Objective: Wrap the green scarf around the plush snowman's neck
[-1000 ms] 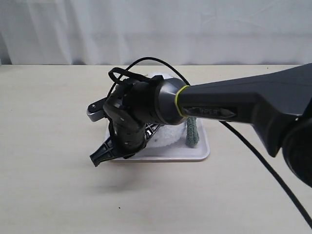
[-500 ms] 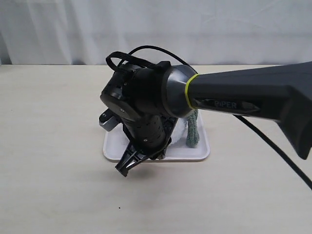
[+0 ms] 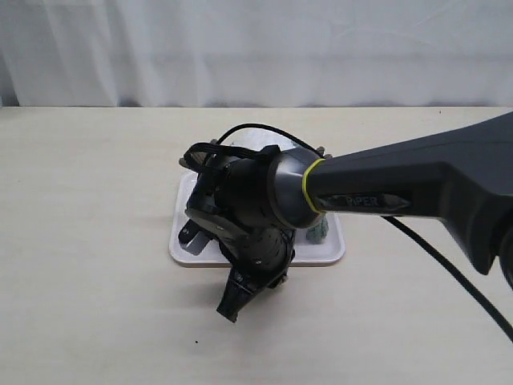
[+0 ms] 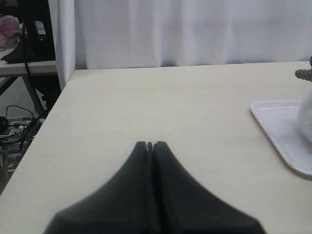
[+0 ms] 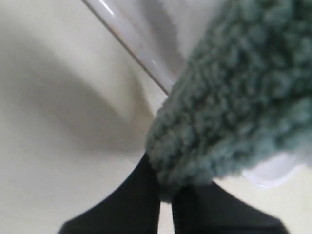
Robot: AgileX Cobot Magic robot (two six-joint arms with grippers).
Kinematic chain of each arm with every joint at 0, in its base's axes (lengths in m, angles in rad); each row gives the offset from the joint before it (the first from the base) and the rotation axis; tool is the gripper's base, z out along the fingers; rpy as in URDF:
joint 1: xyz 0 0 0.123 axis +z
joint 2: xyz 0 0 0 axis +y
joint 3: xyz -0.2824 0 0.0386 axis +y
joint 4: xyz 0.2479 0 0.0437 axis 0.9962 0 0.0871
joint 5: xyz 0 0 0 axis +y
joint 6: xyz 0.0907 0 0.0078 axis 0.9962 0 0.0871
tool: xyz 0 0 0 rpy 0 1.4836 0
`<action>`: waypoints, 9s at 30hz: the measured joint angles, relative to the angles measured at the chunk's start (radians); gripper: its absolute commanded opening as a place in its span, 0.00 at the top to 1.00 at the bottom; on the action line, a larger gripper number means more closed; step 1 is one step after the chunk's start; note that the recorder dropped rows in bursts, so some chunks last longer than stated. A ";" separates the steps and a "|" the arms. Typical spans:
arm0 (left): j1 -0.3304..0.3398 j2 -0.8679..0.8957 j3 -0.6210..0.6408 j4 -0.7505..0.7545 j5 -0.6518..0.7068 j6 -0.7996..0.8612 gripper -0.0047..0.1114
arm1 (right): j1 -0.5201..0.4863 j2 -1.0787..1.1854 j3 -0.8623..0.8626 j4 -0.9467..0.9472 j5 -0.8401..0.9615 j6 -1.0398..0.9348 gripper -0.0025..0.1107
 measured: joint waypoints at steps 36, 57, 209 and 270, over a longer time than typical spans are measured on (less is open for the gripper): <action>0.000 0.000 0.000 0.000 0.000 0.000 0.96 | 0.000 0.000 0.043 -0.207 0.164 -0.004 0.90; 0.000 0.000 0.000 0.000 0.000 0.000 0.96 | 0.000 -0.222 0.046 0.032 0.171 -0.205 0.38; 0.000 0.000 0.000 0.000 0.000 0.000 0.96 | -0.488 -0.580 0.423 0.419 -0.402 -0.298 0.56; 0.000 0.000 0.000 0.000 0.000 0.000 0.96 | -0.510 -0.414 0.516 0.880 -0.584 -0.750 0.94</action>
